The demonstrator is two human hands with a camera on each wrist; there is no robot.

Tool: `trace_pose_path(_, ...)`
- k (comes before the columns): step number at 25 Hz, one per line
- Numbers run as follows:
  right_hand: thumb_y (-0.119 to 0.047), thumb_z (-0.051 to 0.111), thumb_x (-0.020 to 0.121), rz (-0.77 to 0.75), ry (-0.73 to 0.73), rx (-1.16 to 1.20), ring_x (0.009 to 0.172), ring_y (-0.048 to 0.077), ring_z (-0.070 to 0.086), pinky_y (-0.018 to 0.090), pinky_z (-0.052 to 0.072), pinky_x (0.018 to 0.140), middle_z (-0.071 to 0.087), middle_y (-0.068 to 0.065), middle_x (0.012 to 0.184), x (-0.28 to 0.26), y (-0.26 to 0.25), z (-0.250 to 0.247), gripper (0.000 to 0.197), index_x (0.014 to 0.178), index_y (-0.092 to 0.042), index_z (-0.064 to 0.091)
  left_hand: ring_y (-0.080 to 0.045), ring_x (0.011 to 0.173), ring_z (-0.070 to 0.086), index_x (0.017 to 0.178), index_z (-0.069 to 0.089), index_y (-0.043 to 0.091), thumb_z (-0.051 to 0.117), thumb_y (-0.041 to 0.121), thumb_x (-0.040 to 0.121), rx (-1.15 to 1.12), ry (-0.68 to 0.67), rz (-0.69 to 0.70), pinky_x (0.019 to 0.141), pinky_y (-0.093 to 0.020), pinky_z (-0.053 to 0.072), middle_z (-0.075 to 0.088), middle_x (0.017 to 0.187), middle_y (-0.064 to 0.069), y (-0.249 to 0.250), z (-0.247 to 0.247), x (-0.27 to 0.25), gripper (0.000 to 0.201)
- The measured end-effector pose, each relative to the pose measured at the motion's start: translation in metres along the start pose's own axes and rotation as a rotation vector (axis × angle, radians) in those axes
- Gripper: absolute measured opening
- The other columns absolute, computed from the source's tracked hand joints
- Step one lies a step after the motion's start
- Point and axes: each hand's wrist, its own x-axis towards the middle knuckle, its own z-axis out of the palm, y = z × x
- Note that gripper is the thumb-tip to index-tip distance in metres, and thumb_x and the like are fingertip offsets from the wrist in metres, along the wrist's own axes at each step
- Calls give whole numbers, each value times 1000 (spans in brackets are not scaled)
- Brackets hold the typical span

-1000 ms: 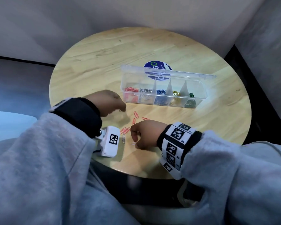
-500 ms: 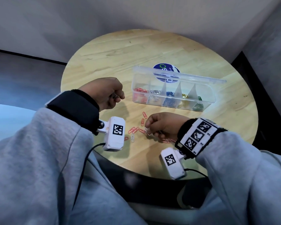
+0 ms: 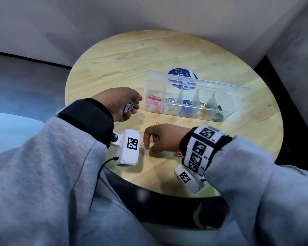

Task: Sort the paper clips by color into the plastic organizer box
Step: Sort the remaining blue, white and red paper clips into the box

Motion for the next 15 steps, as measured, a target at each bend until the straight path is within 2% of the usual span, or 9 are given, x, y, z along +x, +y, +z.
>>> trace_pose_path(3,-11,61,81,-27,-40,-209,73,11,50,25,42,63,48,-15,71,7,-6,5,21,98,-23,62,-12,56,44,76,52,14,46,11,90,35,-3,14,35,-8,31,48,69,-4,-2,2,2,16)
trace_pose_path(5,-11,60,81,-32,-33,-259,79,15,52,28,43,67,54,-12,80,12,-4,9,16,93,-21,62,-12,57,46,78,52,14,46,12,90,52,-18,31,36,-9,32,50,70,-4,-3,3,3,13)
trace_pose_path(9,-21,60,86,-8,-7,-315,79,17,50,25,34,57,56,-4,87,15,-4,8,4,88,-18,59,-12,58,48,78,54,14,45,11,89,83,-25,38,38,-10,33,52,71,-4,-4,4,5,14)
trace_pose_path(12,-22,61,85,36,-58,-304,73,16,49,20,33,50,54,-4,77,13,0,7,8,81,-18,55,-12,57,48,78,55,15,44,10,88,90,-24,35,37,-10,34,53,71,-4,-4,5,5,16)
trace_pose_path(15,-18,63,80,109,-65,-167,61,13,51,22,43,56,55,-7,64,5,8,4,15,67,-21,55,-13,57,49,77,55,14,44,10,89,77,-29,35,37,-9,35,53,71,-4,-4,5,7,16)
